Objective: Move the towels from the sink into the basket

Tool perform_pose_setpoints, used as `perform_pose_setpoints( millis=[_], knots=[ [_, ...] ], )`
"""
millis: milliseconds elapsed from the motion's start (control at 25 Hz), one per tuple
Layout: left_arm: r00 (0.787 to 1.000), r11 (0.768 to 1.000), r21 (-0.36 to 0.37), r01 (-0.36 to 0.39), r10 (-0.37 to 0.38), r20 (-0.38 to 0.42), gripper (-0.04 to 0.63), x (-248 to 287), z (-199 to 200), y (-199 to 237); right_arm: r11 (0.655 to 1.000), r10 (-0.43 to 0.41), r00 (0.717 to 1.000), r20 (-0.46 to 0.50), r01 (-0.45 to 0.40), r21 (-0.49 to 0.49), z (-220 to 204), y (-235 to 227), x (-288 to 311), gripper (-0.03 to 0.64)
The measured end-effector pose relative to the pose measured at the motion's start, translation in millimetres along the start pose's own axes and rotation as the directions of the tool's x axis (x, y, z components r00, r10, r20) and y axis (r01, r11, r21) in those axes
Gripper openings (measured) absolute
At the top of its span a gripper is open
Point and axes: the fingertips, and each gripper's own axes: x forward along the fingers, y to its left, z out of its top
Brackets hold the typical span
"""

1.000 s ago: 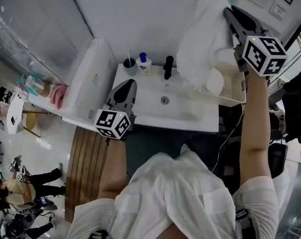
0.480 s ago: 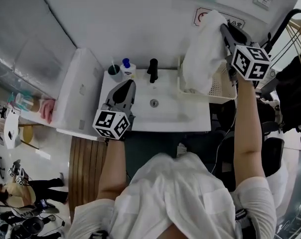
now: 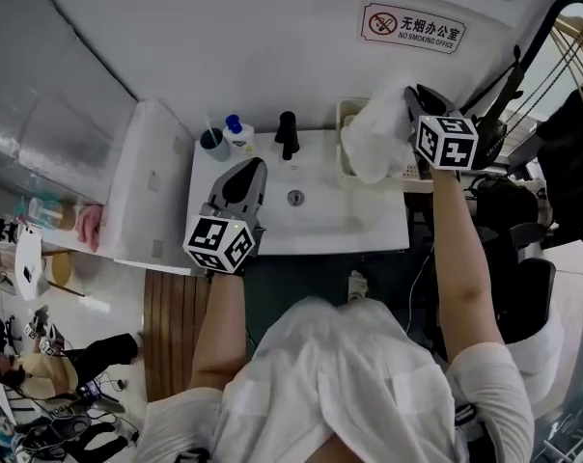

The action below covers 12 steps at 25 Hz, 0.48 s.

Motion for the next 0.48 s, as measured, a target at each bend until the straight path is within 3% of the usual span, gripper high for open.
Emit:
perform_pose_setpoints(
  millis=[80,200,480],
  knots=[
    [1.0,1.0,0.001,0.001,-0.001,-0.006,0.02,1,-2,-1,1.0,0.004,0.999,-0.046,-0.005,-0.029,-18,0,4,0.099],
    [1.0,1.0,0.003,0.003,-0.003,-0.009,0.021,2,-3,-4,0.999,0.009,0.995,-0.095,-0.014,-0.049,-32,0,5,0.223],
    [1.0,1.0,-0.003,0.012,-0.012,-0.011,0.021,4,-5,-6,1.0,0.002,0.996,-0.089,-0.004,-0.029,-35,-3,-1,0.225]
  ],
)
